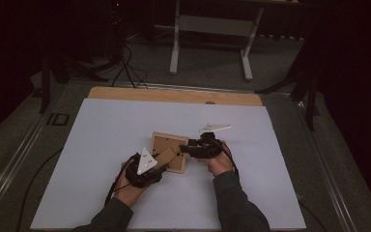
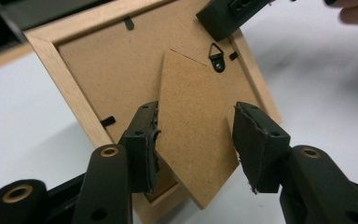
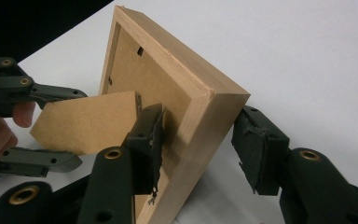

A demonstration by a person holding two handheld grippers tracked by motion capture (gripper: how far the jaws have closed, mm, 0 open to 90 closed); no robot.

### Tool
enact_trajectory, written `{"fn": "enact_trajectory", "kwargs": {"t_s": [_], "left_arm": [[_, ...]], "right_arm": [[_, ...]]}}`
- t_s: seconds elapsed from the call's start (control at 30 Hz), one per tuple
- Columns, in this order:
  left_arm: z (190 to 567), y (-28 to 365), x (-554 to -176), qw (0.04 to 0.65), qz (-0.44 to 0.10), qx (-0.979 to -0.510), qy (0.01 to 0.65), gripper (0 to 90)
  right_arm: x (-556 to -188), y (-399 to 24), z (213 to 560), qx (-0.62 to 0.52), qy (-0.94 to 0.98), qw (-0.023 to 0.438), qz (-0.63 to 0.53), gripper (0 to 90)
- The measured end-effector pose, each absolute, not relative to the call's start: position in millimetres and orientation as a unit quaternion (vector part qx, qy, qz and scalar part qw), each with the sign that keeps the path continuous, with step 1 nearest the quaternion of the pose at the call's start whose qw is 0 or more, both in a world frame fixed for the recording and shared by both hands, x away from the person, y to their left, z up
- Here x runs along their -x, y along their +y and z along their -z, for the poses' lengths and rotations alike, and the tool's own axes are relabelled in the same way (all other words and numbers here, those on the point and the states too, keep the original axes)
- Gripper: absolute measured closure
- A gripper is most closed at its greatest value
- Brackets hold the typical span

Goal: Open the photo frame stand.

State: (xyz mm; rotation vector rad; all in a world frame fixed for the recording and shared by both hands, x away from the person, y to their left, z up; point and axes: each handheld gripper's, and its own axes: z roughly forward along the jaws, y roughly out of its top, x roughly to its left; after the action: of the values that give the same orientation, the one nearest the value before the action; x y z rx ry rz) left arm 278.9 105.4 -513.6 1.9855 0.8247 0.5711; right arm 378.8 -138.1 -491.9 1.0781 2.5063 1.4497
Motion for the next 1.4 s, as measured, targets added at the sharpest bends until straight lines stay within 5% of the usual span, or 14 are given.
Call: {"fn": "enact_trajectory", "kwargs": {"t_s": [0.47, 0.77, 1.03, 1.4], "left_arm": [[518, 119, -294, 0.455, -0.084, -0.798, 0.386, 54.2], [516, 125, -297, 0.463, -0.062, -0.788, 0.402, 58.3], [512, 122, -295, 0.458, -0.062, -0.799, 0.384, 71.5], [511, 119, -301, 0.450, -0.077, -0.801, 0.387, 73.8]], "right_arm": [[-371, -139, 486, -0.333, 0.812, 0.031, -0.478, 57.5], [-364, -139, 480, -0.315, 0.819, 0.038, -0.478, 59.0], [-359, -137, 476, -0.302, 0.822, 0.044, -0.482, 58.9], [-354, -137, 471, -0.293, 0.824, 0.070, -0.479, 59.9]]}}
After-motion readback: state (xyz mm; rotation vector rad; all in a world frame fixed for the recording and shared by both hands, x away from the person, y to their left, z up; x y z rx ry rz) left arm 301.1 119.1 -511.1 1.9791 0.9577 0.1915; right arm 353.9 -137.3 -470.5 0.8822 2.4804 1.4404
